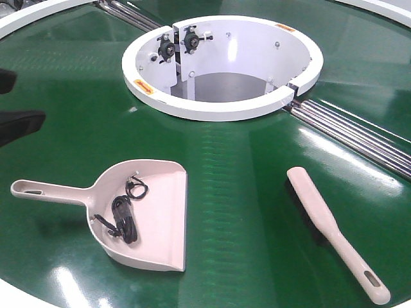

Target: Clean and inspect green conveyor with broom and dustpan

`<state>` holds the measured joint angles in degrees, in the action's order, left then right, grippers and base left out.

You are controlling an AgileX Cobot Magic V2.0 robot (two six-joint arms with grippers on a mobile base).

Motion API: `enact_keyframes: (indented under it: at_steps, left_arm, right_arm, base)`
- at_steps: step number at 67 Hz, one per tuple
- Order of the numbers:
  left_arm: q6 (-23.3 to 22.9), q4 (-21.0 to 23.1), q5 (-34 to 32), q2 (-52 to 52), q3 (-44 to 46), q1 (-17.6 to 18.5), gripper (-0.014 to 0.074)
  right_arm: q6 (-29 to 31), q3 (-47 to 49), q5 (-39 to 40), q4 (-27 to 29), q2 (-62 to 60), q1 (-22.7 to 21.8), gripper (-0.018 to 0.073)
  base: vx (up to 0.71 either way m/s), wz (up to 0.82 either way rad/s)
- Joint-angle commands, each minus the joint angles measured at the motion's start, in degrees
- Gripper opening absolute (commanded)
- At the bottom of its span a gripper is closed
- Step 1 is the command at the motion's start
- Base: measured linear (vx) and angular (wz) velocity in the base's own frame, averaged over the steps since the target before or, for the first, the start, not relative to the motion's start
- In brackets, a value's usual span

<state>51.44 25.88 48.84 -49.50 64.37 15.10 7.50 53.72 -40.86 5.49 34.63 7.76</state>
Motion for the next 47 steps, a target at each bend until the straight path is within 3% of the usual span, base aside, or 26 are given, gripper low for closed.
enact_keyframes:
  at_steps: [1,10,20,31,47]
  left_arm:
    - [-4.6,-1.8,-10.3,4.5,-5.0,0.1,0.0360]
    - [-14.4,-5.0,-22.0,11.9,-18.4,0.1,0.0360]
    - [-15.4,-4.2,-31.8,21.6,-33.0,0.1,0.0360]
    - [-20.3,-4.3,-39.6,32.4,-45.2,0.1,0.0360]
    - [-21.6,-4.2,-42.3,34.3,-54.1,0.1,0.0359]
  right_arm:
    - [0.8,-6.0,10.1,-0.9,-4.1,0.0,0.0410]
    - [0.8,-15.9,18.2,-0.8,-12.6,0.0,0.0410]
    - [0.5,-24.8,25.0,-0.8,-22.4,0.0,0.0410]
    - [0.5,-31.8,23.6,-0.8,-29.5,0.0,0.0410]
    - [0.5,-40.0,22.4,-0.3,-29.8,0.0,0.0410]
  base:
    - [0.00,0.00]
    - [0.00,0.00]
    - [0.00,0.00]
    - [0.00,0.00]
    - [0.00,0.00]
